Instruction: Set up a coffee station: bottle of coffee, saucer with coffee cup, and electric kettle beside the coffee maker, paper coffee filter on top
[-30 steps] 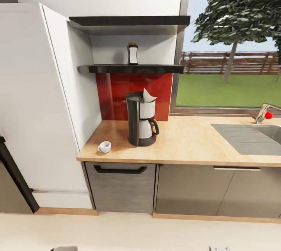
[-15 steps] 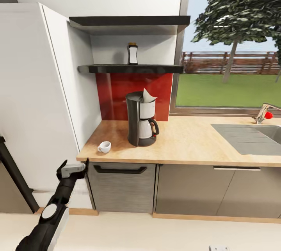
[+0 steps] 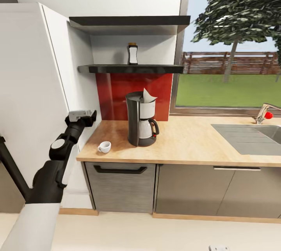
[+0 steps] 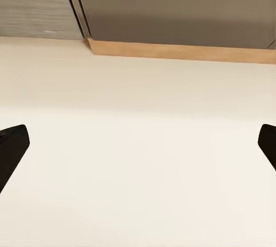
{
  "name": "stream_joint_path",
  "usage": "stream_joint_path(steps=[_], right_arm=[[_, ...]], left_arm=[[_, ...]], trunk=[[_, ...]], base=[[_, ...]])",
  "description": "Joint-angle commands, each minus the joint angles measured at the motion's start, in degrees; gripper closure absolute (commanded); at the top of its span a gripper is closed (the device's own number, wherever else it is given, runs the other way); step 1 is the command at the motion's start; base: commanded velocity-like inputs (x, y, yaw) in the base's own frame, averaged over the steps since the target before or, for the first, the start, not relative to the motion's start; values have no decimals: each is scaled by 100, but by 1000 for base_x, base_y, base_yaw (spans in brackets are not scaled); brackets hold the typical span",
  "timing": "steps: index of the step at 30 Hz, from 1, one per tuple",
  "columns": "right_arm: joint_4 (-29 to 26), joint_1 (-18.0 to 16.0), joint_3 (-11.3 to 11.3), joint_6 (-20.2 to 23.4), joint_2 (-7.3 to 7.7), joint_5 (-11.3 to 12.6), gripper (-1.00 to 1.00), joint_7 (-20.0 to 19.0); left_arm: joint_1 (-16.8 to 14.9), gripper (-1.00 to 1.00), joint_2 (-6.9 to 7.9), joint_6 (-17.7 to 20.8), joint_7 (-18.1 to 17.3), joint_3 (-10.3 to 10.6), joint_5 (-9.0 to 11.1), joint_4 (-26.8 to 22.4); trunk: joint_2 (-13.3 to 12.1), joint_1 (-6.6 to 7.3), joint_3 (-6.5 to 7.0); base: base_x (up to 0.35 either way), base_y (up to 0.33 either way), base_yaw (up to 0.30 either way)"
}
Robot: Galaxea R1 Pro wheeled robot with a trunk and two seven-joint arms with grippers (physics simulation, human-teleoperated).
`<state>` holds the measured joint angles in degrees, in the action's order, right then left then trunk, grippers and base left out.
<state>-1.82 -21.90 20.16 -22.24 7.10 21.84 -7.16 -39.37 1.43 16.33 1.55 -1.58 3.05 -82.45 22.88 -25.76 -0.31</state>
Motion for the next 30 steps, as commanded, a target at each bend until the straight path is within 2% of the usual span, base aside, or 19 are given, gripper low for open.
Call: stream_joint_path(steps=[1,3,6,8,11,12,16,18,21,23,30], right_arm=[[6,-1,23,-17,2,60,-100,-40],[6,0,23,-17,2,58,-100,-40],[8,-2,23,-17,2,58,-100,-40],[9,-1,23,-17,2,57,-100,-40],[13,-1,27,-17,2,57,-100,-40],[13,-2,29,-17,4,57,-100,-40],[15,0,31,-17,7,55,-100,-40],[15,-3,35,-17,10,50,-100,-42],[15,0,43,-17,15,38,-100,-46],[15,-4,47,-17,21,29,-100,-53],[15,1,57,-17,44,22,-100,-56]], left_arm=[[-176,-100,-11,196,24,86,31,-26],[-487,-100,-38,453,38,257,34,-46],[-764,-100,-114,681,45,406,32,-52],[-1005,-100,-273,937,53,483,9,-33],[-1262,-100,-481,1206,63,524,-13,4],[-1322,-100,-506,1248,65,528,-15,12],[-1972,-100,-595,1548,77,534,2,342],[-2473,-100,-617,1657,78,535,16,803],[-2970,-100,-643,1702,80,536,24,1349],[-3420,-100,-674,1712,81,536,22,1896],[-4469,-100,-704,1702,82,528,9,3152]], trunk=[[5,-2,-4],[5,-2,-4],[5,-2,-4],[5,-2,-4],[5,-2,-4],[5,-2,-4],[5,-2,-4],[5,-2,-4],[5,-2,-4],[5,-2,-4],[5,-2,-4]], base=[[0,0,0],[0,0,0],[0,0,0],[0,0,0],[0,0,0],[0,0,0],[0,0,0],[0,0,0],[0,0,0],[0,0,0],[0,0,0]])
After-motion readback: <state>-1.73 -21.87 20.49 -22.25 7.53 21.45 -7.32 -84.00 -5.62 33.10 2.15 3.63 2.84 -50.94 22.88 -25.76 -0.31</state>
